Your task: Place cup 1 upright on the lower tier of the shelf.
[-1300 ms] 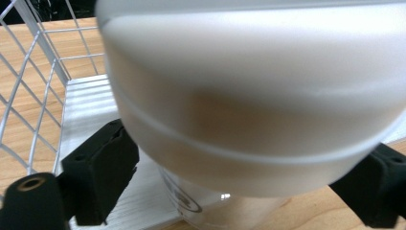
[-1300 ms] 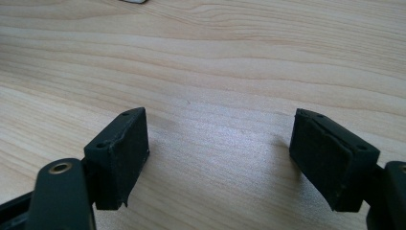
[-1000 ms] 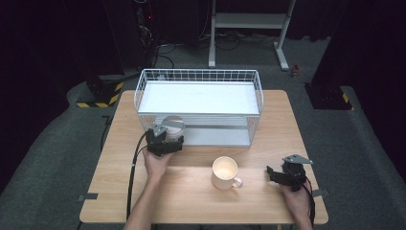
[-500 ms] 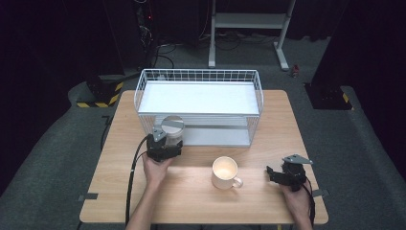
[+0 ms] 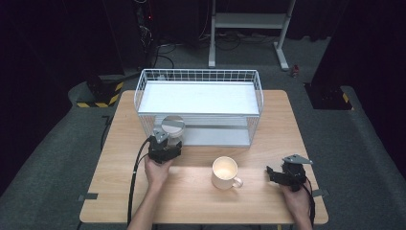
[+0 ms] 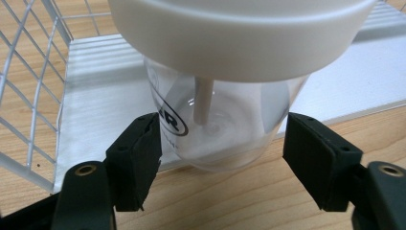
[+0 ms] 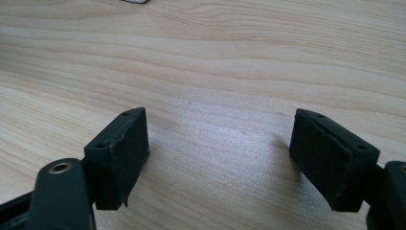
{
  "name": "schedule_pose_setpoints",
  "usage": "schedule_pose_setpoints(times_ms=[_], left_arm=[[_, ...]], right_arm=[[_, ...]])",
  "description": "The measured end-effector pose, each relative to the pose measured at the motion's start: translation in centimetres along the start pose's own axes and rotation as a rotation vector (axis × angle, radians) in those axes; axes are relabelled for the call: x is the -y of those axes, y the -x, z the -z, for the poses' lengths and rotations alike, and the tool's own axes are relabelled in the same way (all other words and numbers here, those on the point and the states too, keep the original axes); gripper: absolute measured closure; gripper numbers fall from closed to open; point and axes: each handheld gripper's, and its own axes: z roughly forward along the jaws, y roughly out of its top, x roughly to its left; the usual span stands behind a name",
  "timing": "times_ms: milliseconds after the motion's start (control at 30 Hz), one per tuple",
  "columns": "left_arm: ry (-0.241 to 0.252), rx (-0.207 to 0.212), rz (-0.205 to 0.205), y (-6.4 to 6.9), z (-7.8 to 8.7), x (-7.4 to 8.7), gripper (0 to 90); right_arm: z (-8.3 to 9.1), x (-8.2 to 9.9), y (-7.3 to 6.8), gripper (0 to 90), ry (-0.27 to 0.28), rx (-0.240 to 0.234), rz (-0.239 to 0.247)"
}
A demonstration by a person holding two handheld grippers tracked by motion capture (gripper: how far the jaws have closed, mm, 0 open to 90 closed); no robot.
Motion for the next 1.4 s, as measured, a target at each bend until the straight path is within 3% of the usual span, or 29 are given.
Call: schedule_pose_setpoints(times_ms=[200,467,933,1033,1300,1400], left_arm=[[-0.012,-0.002,-0.015,0.0,-0.6,-0.5,32.0],[-0.023,0.002,0.016,-0.3,-1.6,-0.4,37.7],[-0.027,-0.019,0.004,-0.1,-2.8,-2.4,44.8],[-0.025,-0.004,0.046,-0.2,-3.2,-2.4,45.9],[-0.030,-0.019,0.055,-0.2,-4.1,-2.2,48.8],[-0.043,-0.039,0.023,0.0,-4.4,-2.6,49.5]], right_arm=[[0.0,0.0,0.0,21.1,0.000,-0.002,0.001],[0.0,0.0,0.0,21.1,0.000,-0.002,-0.002],[0.0,0.0,0.0,21.1,0.001,-0.002,0.000],[0.0,0.0,0.0,21.1,0.001,-0.001,-0.002],[0.0,0.0,0.0,21.1,0.003,-0.003,0.002],[0.0,0.0,0.0,21.1,0.003,-0.003,0.002]])
